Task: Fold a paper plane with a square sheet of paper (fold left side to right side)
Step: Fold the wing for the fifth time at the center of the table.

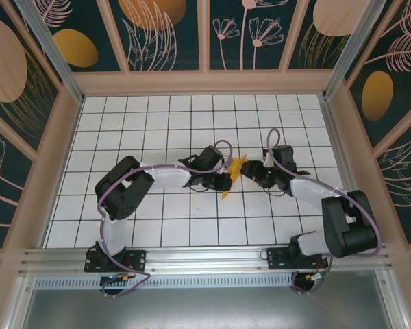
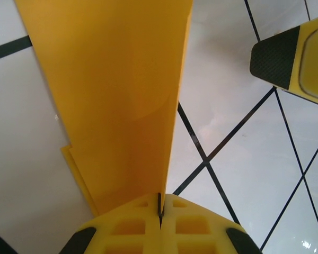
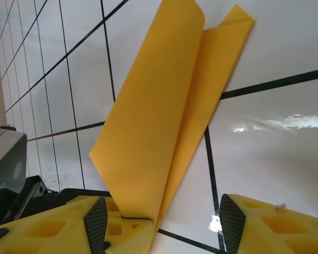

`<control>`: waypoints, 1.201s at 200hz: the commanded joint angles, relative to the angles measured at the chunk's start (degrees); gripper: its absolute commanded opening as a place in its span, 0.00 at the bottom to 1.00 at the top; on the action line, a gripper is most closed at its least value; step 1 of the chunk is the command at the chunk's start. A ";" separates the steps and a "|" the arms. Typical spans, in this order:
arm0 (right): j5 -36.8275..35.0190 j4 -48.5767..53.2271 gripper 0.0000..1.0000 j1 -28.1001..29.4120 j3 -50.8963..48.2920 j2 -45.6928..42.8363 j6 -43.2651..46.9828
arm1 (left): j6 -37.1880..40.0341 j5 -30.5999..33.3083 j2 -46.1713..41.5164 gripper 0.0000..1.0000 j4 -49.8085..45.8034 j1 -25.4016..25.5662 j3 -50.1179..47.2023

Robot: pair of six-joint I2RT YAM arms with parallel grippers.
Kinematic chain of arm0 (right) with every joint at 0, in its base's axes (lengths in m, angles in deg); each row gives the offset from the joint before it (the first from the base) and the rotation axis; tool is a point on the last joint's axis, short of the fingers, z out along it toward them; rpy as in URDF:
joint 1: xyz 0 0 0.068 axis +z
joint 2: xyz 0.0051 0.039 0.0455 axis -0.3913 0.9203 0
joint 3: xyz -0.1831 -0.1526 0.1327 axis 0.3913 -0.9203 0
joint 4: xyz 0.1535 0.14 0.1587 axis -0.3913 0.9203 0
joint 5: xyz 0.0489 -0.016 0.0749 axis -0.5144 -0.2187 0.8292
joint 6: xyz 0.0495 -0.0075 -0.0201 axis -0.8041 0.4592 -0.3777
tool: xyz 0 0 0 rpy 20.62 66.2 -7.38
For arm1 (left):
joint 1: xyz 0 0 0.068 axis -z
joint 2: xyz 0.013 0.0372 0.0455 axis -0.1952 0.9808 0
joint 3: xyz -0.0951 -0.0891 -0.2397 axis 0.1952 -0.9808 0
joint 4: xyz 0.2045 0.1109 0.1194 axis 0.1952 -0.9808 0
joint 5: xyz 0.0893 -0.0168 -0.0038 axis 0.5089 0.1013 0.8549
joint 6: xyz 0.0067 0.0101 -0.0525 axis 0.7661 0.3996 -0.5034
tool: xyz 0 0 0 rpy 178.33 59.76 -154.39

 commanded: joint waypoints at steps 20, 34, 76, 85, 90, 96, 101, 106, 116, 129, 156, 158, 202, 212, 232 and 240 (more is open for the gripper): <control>-2.34 -5.13 0.57 1.43 -0.62 1.82 -3.35 | -2.85 -3.51 1.11 0.00 3.30 -1.55 0.27; -2.10 -6.57 0.56 1.71 -0.51 2.74 -4.18 | -3.60 -4.36 1.29 0.00 3.93 -1.90 0.11; -1.70 -9.38 0.56 2.30 0.73 5.90 -5.67 | -6.11 -6.85 2.07 0.00 6.43 -3.05 -0.82; -1.90 -9.77 0.56 2.34 0.95 6.42 -5.89 | -6.60 -7.30 2.33 0.00 6.77 -3.30 -1.02; -1.96 -9.97 0.56 2.41 1.03 6.69 -6.05 | -6.90 -7.60 2.43 0.00 7.11 -3.49 -1.19; -1.98 -10.28 0.56 2.43 1.13 7.04 -6.21 | -7.27 -7.93 2.52 0.00 7.59 -3.64 -1.43; -1.99 -10.58 0.56 2.37 1.21 7.31 -6.38 | -7.47 -8.22 2.60 0.00 7.83 -3.82 -1.48; -1.99 -10.85 0.56 2.32 1.30 7.59 -6.53 | -7.75 -8.48 2.70 0.00 8.07 -3.90 -1.62; -1.98 -11.23 0.56 2.40 1.55 8.10 -6.68 | -8.11 -8.79 2.78 0.00 8.58 -4.13 -1.83; -1.90 -11.73 0.55 2.39 1.80 8.73 -6.85 | -8.45 -9.14 2.90 0.00 8.81 -4.33 -1.86; -1.07 -13.11 0.55 2.41 2.30 10.17 -7.54 | -8.63 -9.28 3.44 0.00 8.97 -4.57 -1.84; -1.06 -13.22 0.55 2.39 2.34 10.29 -7.56 | -8.64 -9.26 3.48 0.00 9.02 -4.54 -1.84; -0.78 -13.11 0.55 2.37 3.79 12.28 -7.65 | -10.40 -10.88 4.01 0.00 11.89 -5.26 -3.12; -0.74 -12.92 0.55 2.45 4.18 12.89 -7.71 | -10.77 -11.35 4.10 0.00 12.59 -5.50 -3.41; -1.17 -12.23 0.54 2.66 4.98 14.11 -7.87 | -11.01 -12.01 4.28 0.00 13.19 -5.75 -3.51; -1.36 -11.97 0.54 2.67 5.20 14.49 -7.91 | -11.10 -12.17 4.38 0.00 13.22 -5.77 -3.45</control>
